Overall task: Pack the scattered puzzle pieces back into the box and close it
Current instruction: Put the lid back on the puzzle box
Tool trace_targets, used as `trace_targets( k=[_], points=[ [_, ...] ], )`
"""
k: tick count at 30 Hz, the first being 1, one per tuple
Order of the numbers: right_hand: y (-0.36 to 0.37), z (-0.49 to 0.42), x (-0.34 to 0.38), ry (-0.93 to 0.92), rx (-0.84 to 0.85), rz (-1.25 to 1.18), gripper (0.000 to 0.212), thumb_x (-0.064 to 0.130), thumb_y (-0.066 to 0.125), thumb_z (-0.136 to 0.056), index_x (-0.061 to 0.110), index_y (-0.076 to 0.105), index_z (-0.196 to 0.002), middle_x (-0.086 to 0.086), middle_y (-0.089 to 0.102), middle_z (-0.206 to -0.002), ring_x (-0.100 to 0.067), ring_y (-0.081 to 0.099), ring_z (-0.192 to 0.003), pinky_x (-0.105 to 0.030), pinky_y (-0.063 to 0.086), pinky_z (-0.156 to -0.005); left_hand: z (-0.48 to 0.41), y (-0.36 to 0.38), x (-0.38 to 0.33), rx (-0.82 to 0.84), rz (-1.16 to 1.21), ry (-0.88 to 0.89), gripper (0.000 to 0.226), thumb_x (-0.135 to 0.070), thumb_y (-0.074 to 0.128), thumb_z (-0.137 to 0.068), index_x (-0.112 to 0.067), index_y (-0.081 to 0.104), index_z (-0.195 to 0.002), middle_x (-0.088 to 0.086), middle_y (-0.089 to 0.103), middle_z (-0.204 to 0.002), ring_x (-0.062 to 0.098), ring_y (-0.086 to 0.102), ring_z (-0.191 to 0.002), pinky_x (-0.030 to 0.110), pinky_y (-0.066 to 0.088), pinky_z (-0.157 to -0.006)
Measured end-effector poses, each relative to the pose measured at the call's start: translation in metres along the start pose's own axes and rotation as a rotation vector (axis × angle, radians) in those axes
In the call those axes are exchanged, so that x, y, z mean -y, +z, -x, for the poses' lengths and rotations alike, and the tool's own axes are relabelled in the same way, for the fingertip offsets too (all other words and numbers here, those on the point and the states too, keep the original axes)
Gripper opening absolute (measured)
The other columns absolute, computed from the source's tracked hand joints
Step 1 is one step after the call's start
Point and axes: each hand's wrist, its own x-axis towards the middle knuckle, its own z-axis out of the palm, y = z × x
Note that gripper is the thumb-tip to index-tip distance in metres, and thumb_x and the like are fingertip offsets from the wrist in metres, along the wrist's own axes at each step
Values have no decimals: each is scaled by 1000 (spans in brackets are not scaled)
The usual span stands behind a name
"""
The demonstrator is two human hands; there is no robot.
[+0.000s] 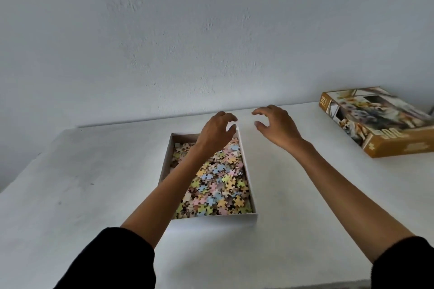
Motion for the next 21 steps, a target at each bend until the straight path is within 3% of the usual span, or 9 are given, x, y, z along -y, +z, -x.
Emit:
trace_targets(
  k=[10,15,18,21],
  points=[
    [-121,6,-153,171,-90,88,32,14,58,-82,12,60,-114,-18,59,-113,-33,53,-109,-34,42,-89,-93,103,-146,9,122,119,26,-10,55,-87,-2,60,-111,19,61,-109,32,60,-96,34,46,-82],
    [-162,21,-228,278,-80,153,32,15,60,-84,15,59,-116,-16,53,-126,-32,47,-118,-38,42,-93,-123,165,-206,98,198,126,29,-14,56,-88,-4,59,-115,20,56,-118,31,56,-105,28,42,-83],
    [-176,27,-273,346,-34,187,34,16,60,-84,15,58,-118,-19,48,-125,-34,42,-119,-38,40,-94,-133,204,-229,196,242,15,42,-23,56,-89,-7,48,-127,22,37,-137,35,41,-125,37,39,-100],
    [-184,32,-307,388,40,203,41,24,63,-83,22,55,-123,-18,38,-132,-36,31,-125,-43,35,-99,-132,235,-240,272,303,-182,58,-38,53,-89,-18,30,-138,18,7,-151,40,13,-139,51,23,-113]
  ],
)
